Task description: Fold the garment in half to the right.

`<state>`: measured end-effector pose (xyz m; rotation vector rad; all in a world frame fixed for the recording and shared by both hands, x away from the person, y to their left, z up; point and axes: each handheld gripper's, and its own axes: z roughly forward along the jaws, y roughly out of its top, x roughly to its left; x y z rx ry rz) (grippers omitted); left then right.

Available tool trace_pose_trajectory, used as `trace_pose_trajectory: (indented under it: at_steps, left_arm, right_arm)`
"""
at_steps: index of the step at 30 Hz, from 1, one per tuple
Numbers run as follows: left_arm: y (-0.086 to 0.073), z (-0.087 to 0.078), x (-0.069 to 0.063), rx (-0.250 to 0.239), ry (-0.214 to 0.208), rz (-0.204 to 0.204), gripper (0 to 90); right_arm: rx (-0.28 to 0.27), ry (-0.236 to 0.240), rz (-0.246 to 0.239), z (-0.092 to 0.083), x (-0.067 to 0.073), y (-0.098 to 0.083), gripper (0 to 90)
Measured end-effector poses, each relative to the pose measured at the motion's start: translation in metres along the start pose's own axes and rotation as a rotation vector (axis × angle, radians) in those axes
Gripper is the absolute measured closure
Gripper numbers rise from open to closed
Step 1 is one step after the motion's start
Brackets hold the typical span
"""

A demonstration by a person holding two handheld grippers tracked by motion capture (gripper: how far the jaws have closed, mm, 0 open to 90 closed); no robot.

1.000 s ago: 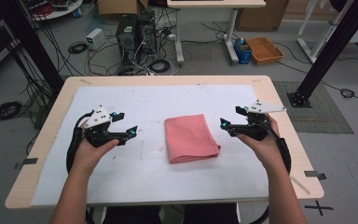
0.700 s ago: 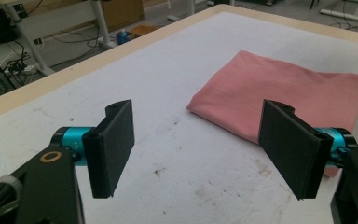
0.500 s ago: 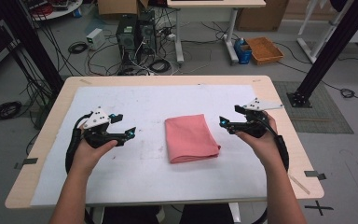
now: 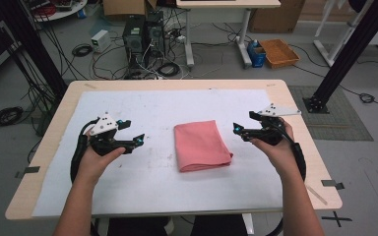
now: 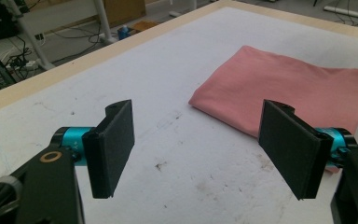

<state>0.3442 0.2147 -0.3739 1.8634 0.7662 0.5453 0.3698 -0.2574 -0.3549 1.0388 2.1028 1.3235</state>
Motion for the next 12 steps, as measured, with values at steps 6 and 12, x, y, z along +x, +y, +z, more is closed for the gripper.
trace_pose_trajectory:
  at_steps: [6, 12]
  left_arm:
    - [0.0003, -0.0017, 0.0022, -0.003, -0.007, -0.003, 27.2]
    - [0.0005, -0.0025, 0.0032, -0.006, -0.005, -0.008, 27.2]
  right_arm:
    - [0.0, 0.0, 0.004, 0.0015, 0.0009, 0.0009, 21.9]
    - [0.005, 0.005, 0.001, 0.0018, 0.0025, 0.0007, 22.0]
